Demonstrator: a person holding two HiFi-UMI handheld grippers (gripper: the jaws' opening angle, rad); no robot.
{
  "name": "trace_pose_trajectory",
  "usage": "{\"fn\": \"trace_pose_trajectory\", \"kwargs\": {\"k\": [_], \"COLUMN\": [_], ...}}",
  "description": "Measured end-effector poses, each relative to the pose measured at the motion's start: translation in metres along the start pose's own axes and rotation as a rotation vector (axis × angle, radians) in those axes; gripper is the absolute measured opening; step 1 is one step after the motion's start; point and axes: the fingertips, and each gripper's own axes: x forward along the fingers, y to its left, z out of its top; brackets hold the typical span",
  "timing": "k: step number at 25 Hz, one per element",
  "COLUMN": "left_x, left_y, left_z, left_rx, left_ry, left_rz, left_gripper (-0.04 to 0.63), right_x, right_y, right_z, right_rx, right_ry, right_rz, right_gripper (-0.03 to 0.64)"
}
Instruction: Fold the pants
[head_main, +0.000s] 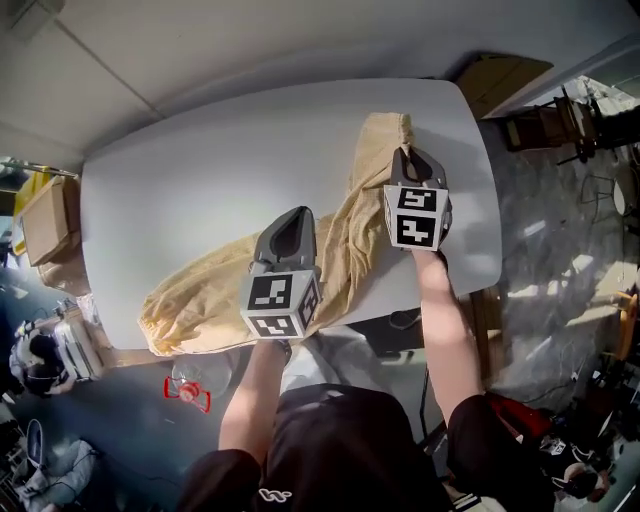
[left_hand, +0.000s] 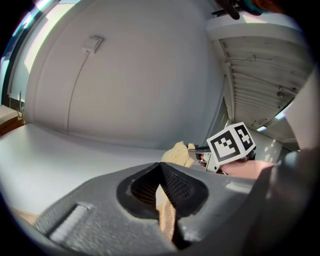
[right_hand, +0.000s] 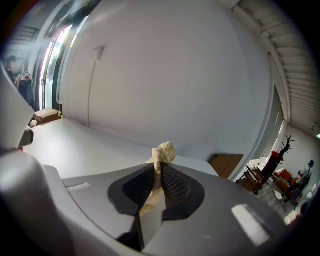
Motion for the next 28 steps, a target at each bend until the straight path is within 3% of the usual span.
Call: {"fn": "trace_pose_trajectory", "kwargs": {"k": [7,13,23,28], "left_x": [0.001,-0.002,-0.007,-0.017], "left_y": [-0.041,-0.087,-0.143,-0.156], "left_z": [-0.010,-0.022,-0.046,-0.055], "left_rx": [0.047,0.089,0.148,0.176], "left_ry": [0.027,0.054,0.096,0.104], "left_rz": [-0.093,-0.175,-0.248,-0.252], "left_gripper": [0.006,0.006,0.006,0.006], "right_x": [-0.048,-0.098,-0.163,-0.177], "right_y": [-0.055,-0.101,-0.171,-0.179], "right_z": [-0.018,-0.045,-0.158,-0.228], "right_rx": [0.145,0.240,0.493,0.688], "right_ry": [-0.037,-0.081,-0.068,-0.051], "right_rz": [-0.081,-0.089,-0.081,-0.054], "right_gripper": [0.040,0.040,0.041,0.043]}}
